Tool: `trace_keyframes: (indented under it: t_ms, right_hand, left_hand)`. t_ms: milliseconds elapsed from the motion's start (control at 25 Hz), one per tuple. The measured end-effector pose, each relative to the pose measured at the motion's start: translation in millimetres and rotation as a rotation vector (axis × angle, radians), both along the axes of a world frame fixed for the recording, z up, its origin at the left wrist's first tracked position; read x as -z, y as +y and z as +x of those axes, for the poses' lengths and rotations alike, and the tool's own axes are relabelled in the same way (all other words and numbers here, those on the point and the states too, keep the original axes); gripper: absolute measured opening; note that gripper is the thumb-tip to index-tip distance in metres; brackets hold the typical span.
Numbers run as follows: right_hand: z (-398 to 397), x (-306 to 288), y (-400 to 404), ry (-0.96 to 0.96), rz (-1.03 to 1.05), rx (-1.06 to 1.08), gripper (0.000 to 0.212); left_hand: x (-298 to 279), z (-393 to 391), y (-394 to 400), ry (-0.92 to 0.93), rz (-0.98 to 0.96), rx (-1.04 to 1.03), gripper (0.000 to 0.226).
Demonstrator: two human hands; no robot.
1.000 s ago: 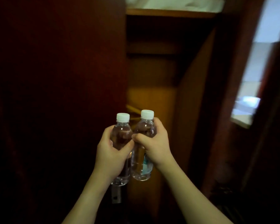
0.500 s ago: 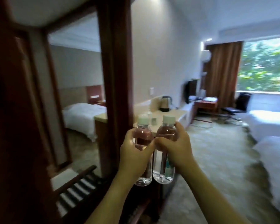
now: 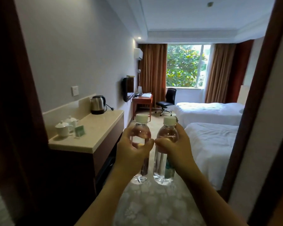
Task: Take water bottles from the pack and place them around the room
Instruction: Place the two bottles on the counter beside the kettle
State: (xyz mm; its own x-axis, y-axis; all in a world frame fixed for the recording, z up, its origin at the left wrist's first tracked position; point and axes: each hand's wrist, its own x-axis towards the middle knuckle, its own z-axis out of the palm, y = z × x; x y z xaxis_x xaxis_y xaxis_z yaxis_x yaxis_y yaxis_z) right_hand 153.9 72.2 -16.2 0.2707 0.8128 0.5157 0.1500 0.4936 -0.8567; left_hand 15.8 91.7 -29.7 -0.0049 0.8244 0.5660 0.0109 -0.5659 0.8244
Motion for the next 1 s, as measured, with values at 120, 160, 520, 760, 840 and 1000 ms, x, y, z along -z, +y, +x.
trace_keyframes:
  t_ms: [120,160,520,760,840,1000]
  right_hand:
    - [-4,6,62,-0.037,0.004,0.025,0.028]
    - [-7,7,84,-0.044,0.003,0.030,0.030]
    - [10,-9,270,-0.060,-0.001,0.101,0.039]
    - [68,19,399,0.030,-0.024,0.113,0.041]
    - [92,28,451,0.037,-0.015,0.085,0.041]
    - [125,31,558,0.046,-0.012,-0.012,0.044]
  left_hand:
    - [4,-2,66,0.003,0.024,0.039,0.038]
    - [6,-5,89,-0.009,0.024,0.046,0.038]
    - [-3,7,309,0.007,0.040,0.081,0.036]
    - [22,57,433,0.045,0.042,0.085,0.032]
    - [29,77,476,0.035,0.029,0.076,0.031]
    - [19,102,553,0.058,0.005,0.010,0.038]
